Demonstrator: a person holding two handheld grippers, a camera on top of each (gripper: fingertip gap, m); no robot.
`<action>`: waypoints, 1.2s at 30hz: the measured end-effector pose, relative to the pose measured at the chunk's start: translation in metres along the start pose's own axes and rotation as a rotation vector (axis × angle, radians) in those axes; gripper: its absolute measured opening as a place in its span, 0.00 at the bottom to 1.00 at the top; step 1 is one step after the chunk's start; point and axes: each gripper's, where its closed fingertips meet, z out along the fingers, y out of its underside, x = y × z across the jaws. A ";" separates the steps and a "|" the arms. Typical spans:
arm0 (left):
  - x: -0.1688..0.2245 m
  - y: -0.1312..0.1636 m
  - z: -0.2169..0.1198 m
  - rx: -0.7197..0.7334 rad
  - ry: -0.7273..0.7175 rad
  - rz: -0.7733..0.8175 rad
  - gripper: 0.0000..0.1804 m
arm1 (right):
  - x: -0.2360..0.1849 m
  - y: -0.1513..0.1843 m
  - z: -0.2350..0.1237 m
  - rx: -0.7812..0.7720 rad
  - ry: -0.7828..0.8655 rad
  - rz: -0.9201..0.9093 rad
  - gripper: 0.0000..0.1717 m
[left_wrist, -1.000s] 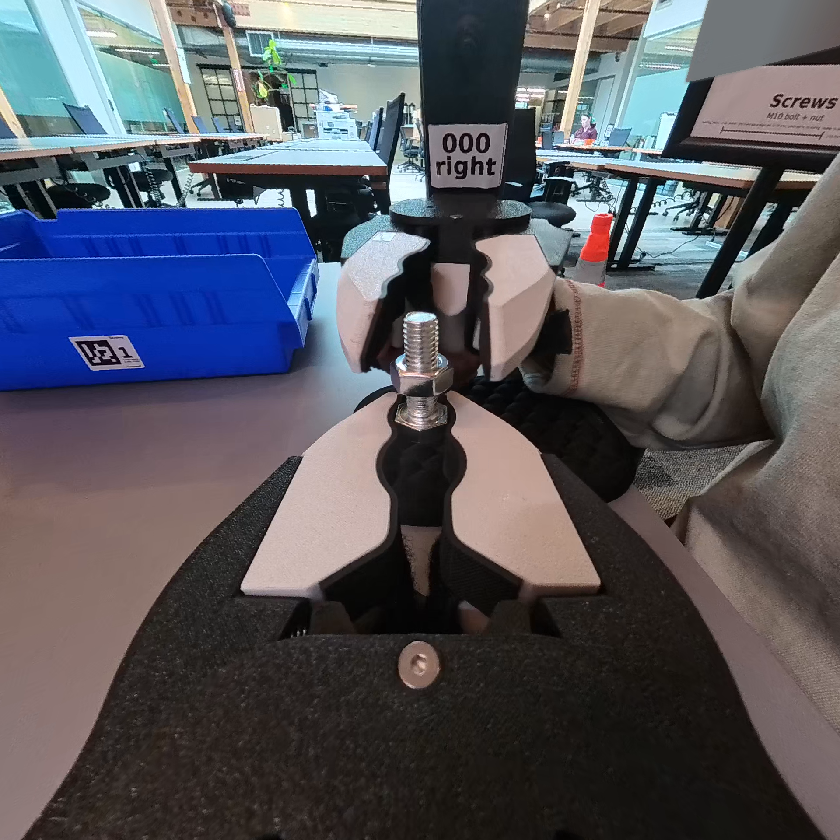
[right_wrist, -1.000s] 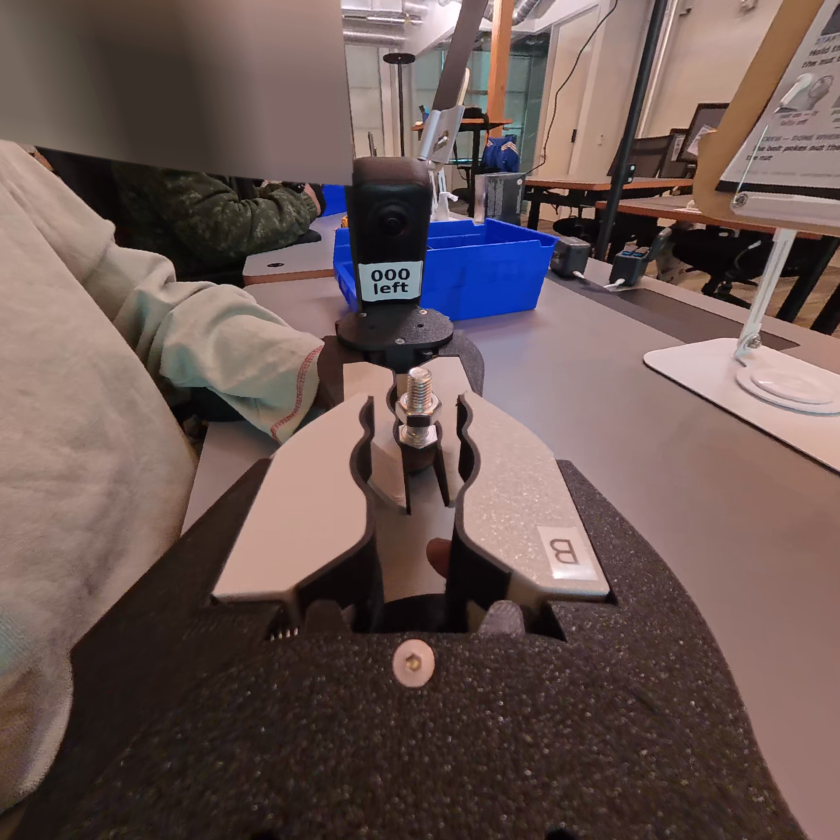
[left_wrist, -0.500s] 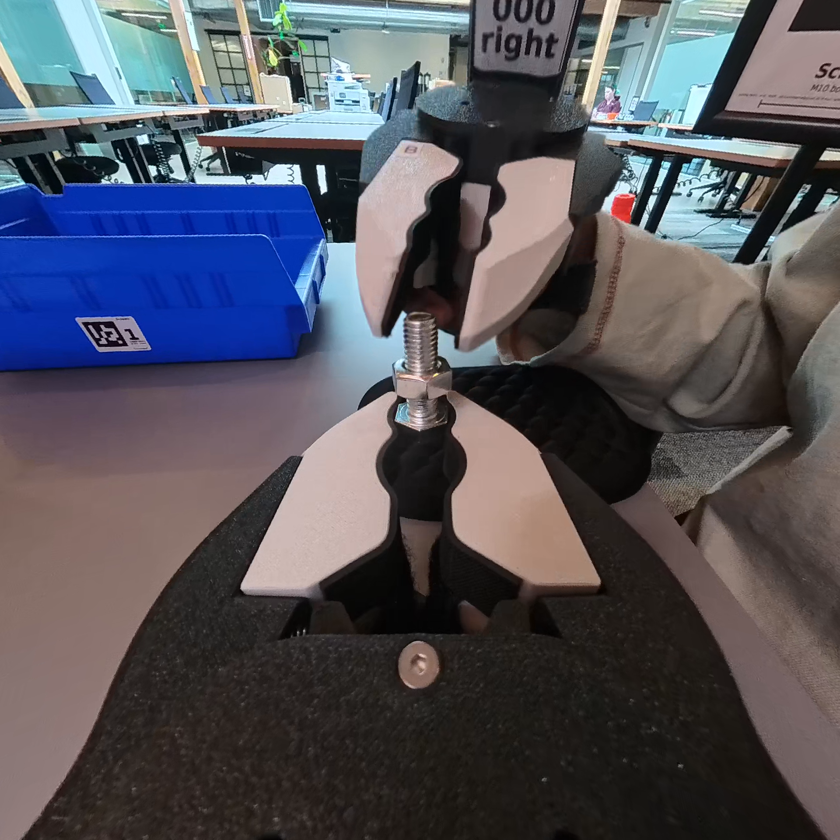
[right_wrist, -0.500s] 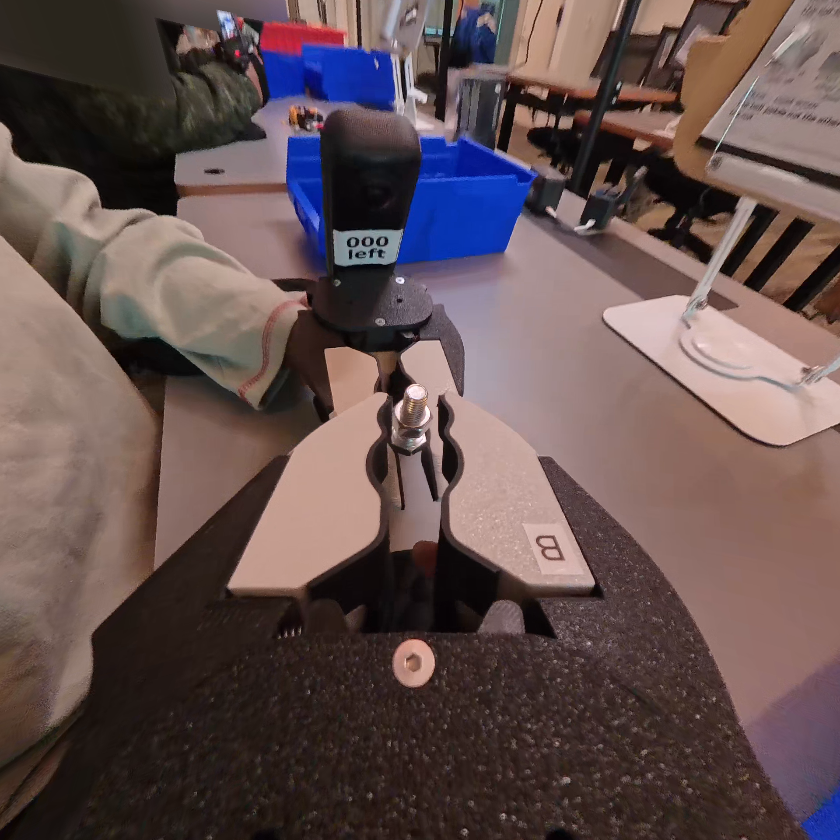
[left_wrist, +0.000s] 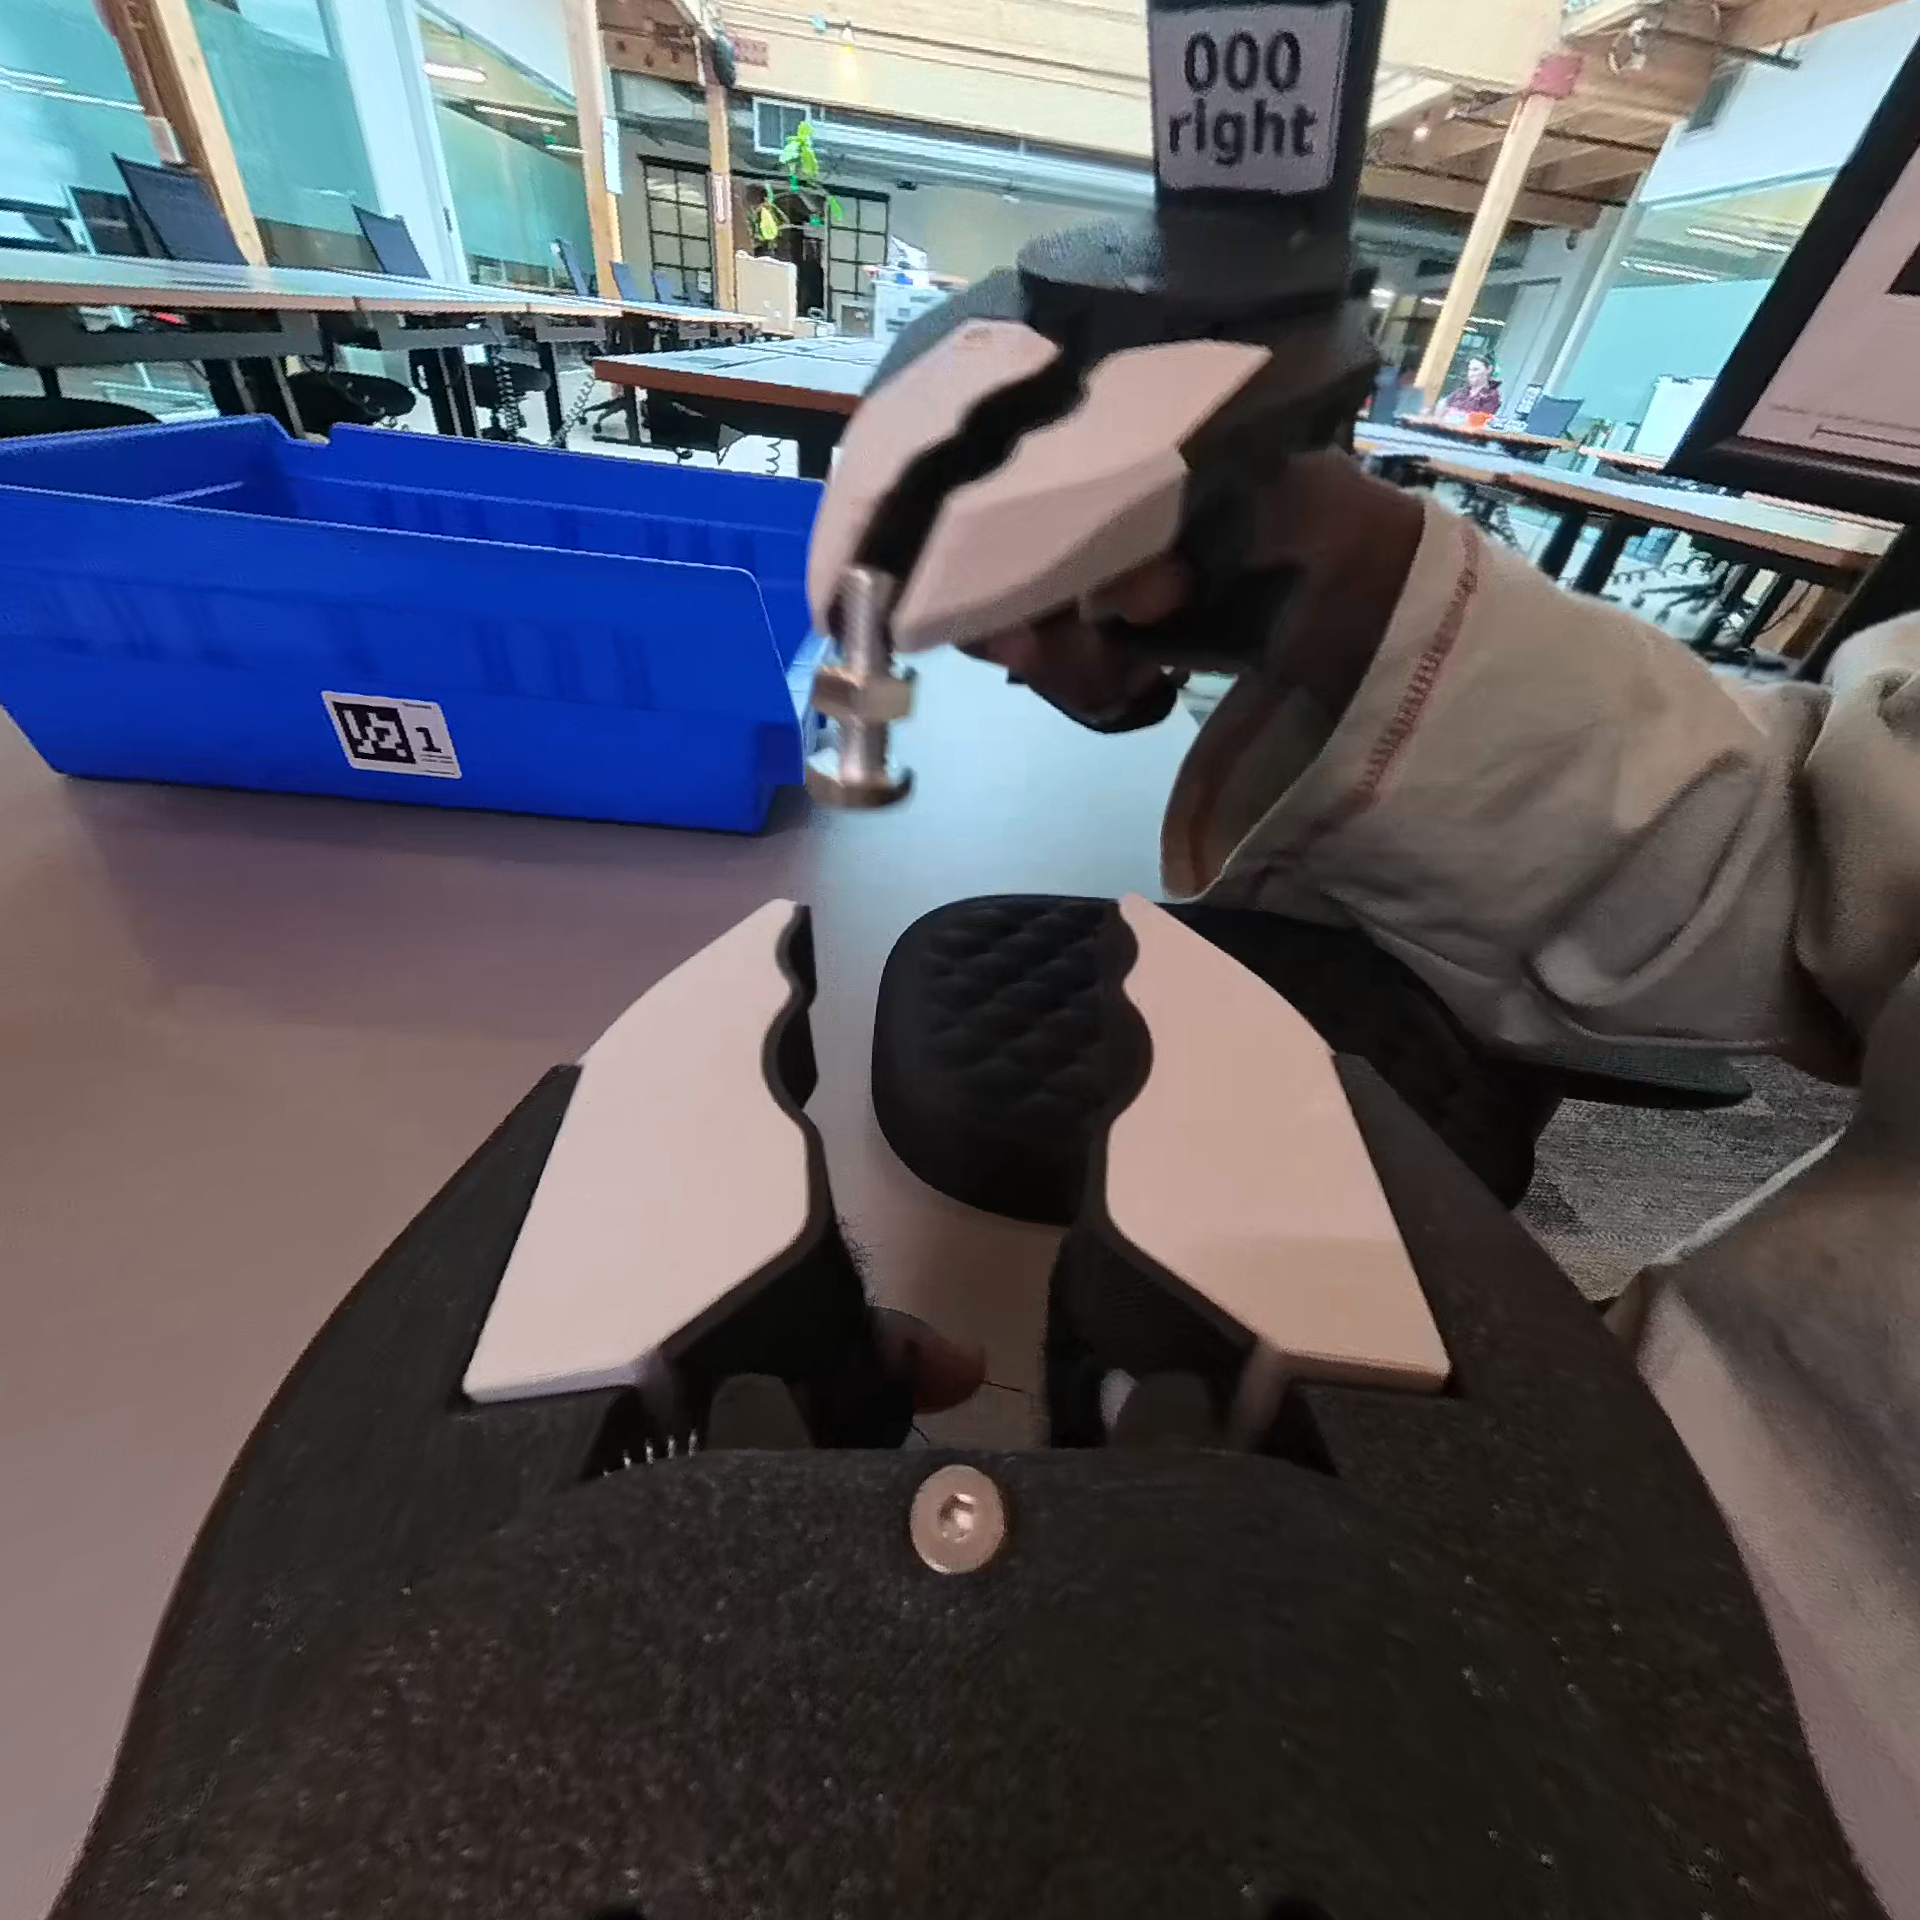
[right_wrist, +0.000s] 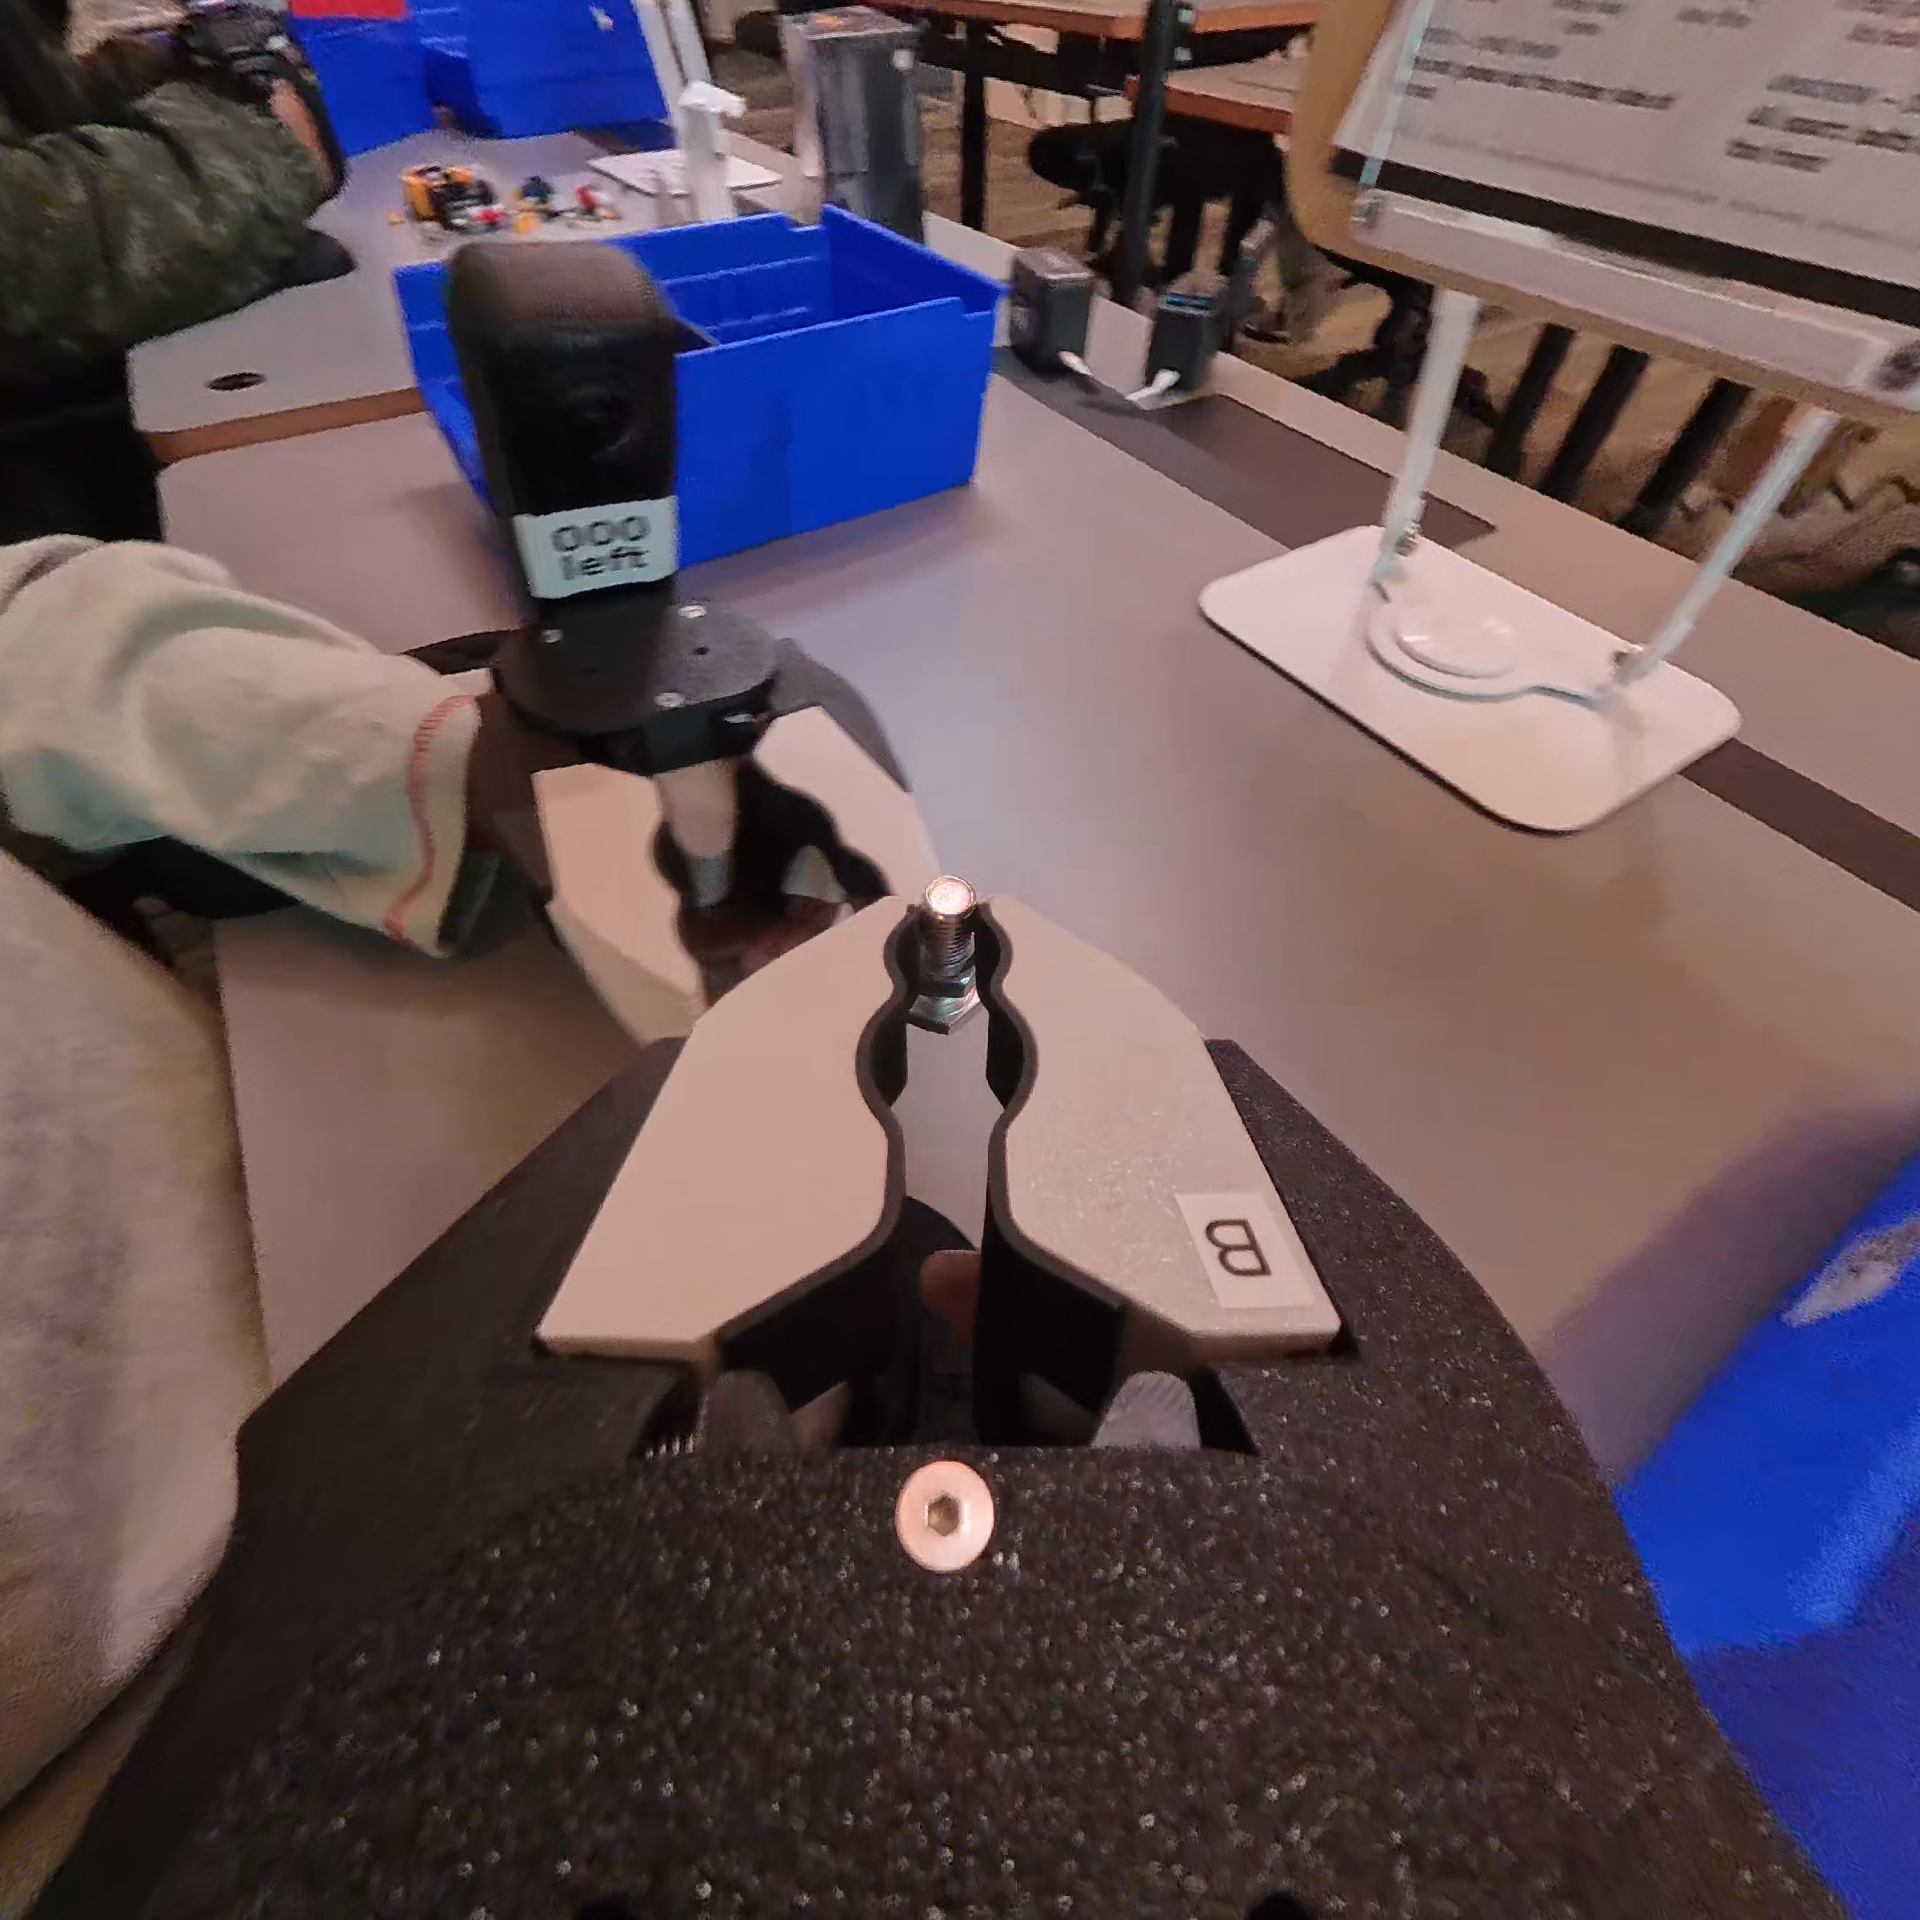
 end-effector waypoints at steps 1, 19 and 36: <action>0.000 0.000 0.000 -0.004 -0.006 0.002 0.30 | 0.011 -0.003 -0.003 -0.006 0.025 0.015 0.05; 0.004 0.002 0.002 -0.020 -0.004 0.045 0.28 | 0.309 0.039 -0.041 -0.170 0.656 0.283 0.05; 0.002 0.002 0.001 -0.019 -0.002 0.015 0.26 | 0.338 0.103 -0.006 -0.231 0.675 0.268 0.05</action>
